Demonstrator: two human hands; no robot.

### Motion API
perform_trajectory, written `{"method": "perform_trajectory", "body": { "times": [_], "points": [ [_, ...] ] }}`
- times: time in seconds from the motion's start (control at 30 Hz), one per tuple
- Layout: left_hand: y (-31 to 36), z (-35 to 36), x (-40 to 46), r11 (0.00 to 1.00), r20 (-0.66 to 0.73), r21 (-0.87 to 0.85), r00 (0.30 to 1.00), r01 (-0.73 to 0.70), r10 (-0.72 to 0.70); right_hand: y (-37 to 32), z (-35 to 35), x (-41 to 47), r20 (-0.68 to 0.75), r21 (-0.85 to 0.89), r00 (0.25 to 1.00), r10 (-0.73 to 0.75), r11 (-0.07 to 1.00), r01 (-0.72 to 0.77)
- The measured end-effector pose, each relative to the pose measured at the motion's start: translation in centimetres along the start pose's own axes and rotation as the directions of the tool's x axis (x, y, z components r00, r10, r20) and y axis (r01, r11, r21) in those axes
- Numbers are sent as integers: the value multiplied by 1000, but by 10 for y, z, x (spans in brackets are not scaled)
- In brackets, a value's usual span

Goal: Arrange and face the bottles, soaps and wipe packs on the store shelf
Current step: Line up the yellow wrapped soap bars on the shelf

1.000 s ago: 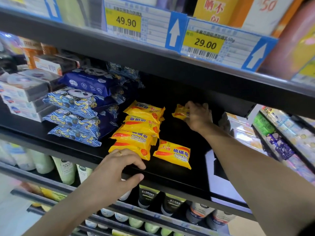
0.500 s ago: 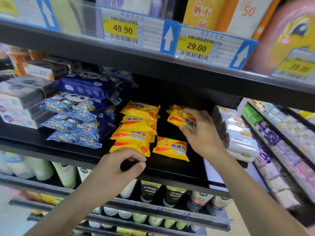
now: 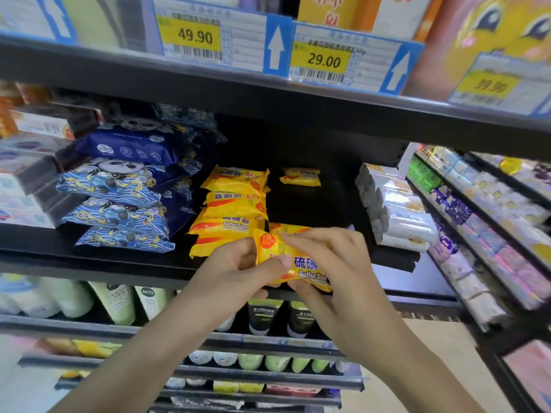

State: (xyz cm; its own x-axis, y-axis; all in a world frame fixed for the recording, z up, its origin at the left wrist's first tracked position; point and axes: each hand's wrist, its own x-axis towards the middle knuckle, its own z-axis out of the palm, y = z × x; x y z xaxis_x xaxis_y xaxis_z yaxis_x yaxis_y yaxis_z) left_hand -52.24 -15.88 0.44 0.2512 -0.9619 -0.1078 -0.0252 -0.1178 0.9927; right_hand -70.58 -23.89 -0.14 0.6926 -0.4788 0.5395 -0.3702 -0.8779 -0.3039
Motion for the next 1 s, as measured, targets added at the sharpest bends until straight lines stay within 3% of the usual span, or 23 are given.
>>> {"method": "perform_trajectory", "body": {
  "times": [0.17, 0.3, 0.43, 0.53, 0.63, 0.83, 1.0],
  "points": [
    [-2, 3, -3, 1000, -52, 4, 999, -3, 3, -10, 1, -10, -12, 38, 999, 41, 998, -41],
    [-5, 0, -5, 1000, -65, 2, 998, -11, 11, -12, -7, -14, -8, 241, 983, 182, 955, -175],
    [-7, -5, -5, 1000, -77, -6, 997, -21, 21, -4, -20, -6, 98, 524, 894, 437, 741, -419],
    [-6, -8, -6, 998, -26, -6, 997, -70, 70, -3, -20, -2, 251, 670, 844, 473, 544, -504],
    [-7, -10, -6, 994, 19, -15, 994, -107, 108, -7, -17, -1, 329, 731, 824, 460, 428, -531],
    [-11, -12, -3, 991, 43, -41, 990, -129, 131, -8, -3, 0, 327, 713, 835, 443, 463, -526],
    [-13, -15, -4, 990, 59, -66, 990, -127, 130, -12, 1, 1, 315, 759, 847, 428, 423, -495]
  ]
}}
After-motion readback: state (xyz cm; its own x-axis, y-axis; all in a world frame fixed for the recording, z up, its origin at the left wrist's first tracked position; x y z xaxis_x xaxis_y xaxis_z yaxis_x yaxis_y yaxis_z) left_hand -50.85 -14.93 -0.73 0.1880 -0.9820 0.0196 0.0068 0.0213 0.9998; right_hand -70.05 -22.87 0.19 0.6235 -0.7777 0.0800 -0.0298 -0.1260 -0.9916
